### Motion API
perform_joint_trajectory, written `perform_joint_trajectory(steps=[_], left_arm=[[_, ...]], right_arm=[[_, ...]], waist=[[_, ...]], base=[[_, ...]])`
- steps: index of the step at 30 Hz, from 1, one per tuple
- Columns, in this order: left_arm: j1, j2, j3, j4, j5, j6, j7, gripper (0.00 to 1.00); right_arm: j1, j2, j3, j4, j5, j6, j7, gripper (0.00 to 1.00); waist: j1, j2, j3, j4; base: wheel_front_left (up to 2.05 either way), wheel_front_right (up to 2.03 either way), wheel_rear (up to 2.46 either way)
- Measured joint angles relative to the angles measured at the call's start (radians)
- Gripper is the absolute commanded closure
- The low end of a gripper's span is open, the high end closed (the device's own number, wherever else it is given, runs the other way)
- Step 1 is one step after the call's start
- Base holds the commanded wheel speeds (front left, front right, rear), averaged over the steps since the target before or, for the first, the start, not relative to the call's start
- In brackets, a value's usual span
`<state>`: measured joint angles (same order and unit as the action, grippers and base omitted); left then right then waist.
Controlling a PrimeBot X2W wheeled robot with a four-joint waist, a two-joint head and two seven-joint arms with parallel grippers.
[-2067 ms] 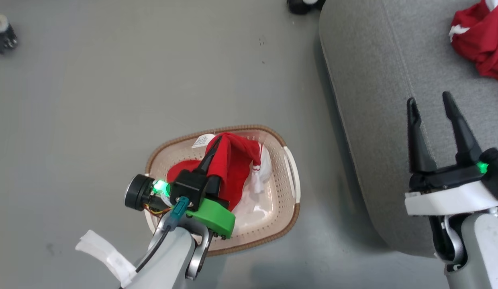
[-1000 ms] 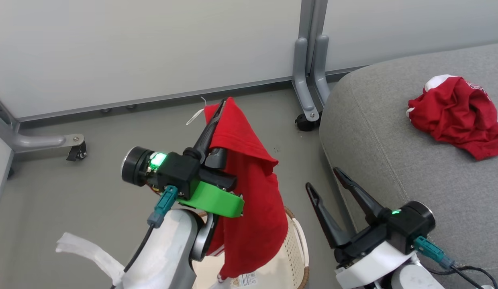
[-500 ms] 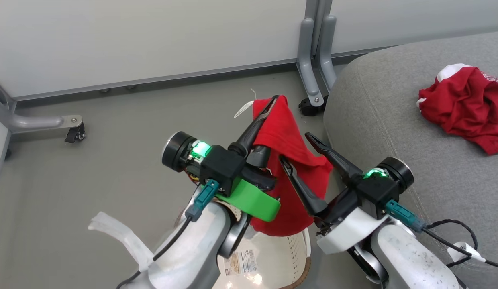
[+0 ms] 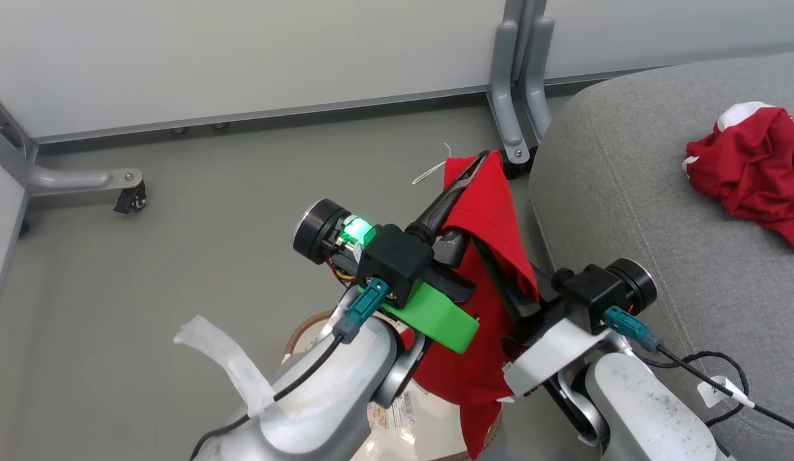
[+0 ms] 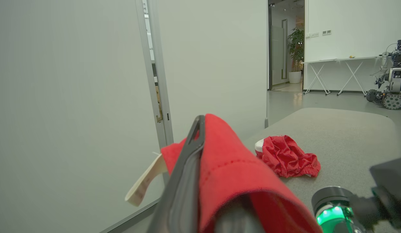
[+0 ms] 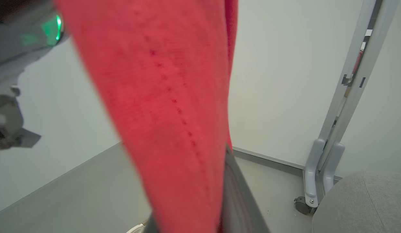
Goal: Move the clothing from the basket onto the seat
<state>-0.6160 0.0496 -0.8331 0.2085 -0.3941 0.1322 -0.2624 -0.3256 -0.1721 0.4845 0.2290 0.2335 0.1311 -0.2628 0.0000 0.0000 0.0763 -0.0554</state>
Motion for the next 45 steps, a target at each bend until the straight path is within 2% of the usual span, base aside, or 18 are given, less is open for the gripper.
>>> perform_joint_trajectory(steps=[11, 12, 13, 14, 24, 29, 39, 45], left_arm=[[-0.002, 0.004, -0.012, 0.127, -0.020, -0.018, 0.001, 1.00], [0.000, 0.004, -0.013, 0.127, -0.025, -0.023, 0.001, 0.71], [0.002, 0.005, -0.013, 0.127, -0.028, -0.027, 0.001, 0.49], [0.004, 0.008, -0.013, 0.126, -0.028, -0.029, 0.001, 0.00], [0.060, 0.061, -0.020, 0.115, -0.043, -0.045, 0.005, 0.00], [0.078, 0.070, -0.027, 0.102, -0.049, -0.045, 0.006, 0.00], [0.099, 0.080, -0.030, 0.088, -0.054, -0.028, 0.006, 0.00], [0.129, 0.108, -0.006, 0.060, -0.053, -0.009, 0.004, 0.00]], right_arm=[[0.010, -0.010, -0.019, 0.013, 0.031, 0.000, 0.000, 1.00], [0.013, -0.010, -0.023, 0.014, 0.036, 0.000, 0.000, 1.00], [0.015, -0.012, -0.025, 0.015, 0.043, 0.000, 0.000, 1.00], [0.015, -0.014, -0.029, 0.015, 0.045, 0.000, 0.000, 1.00], [0.039, -0.015, -0.079, 0.018, 0.056, 0.000, 0.000, 1.00], [0.053, -0.013, -0.095, 0.015, 0.058, 0.000, 0.000, 1.00], [0.059, -0.010, -0.099, 0.012, 0.063, 0.000, 0.000, 1.00], [0.060, -0.007, -0.128, -0.007, 0.066, 0.000, 0.000, 1.00]], waist=[[0.0000, 0.0000, 0.015, -0.003], [0.0000, 0.0000, 0.016, -0.003], [0.0000, 0.0000, 0.017, -0.003], [0.0000, 0.0000, 0.018, -0.003], [0.0000, 0.0000, 0.009, 0.002], [0.0000, 0.0000, 0.006, 0.010], [0.0000, 0.0000, -0.001, 0.011], [0.0000, 0.0000, 0.006, -0.011]], base=[[0.00, 0.00, 0.00], [0.00, 0.00, 0.00], [0.00, 0.00, 0.00], [0.00, 0.00, 0.00], [0.00, 0.00, 0.00], [0.00, 0.00, 0.00], [0.00, 0.00, 0.00], [0.00, 0.00, 0.00]])
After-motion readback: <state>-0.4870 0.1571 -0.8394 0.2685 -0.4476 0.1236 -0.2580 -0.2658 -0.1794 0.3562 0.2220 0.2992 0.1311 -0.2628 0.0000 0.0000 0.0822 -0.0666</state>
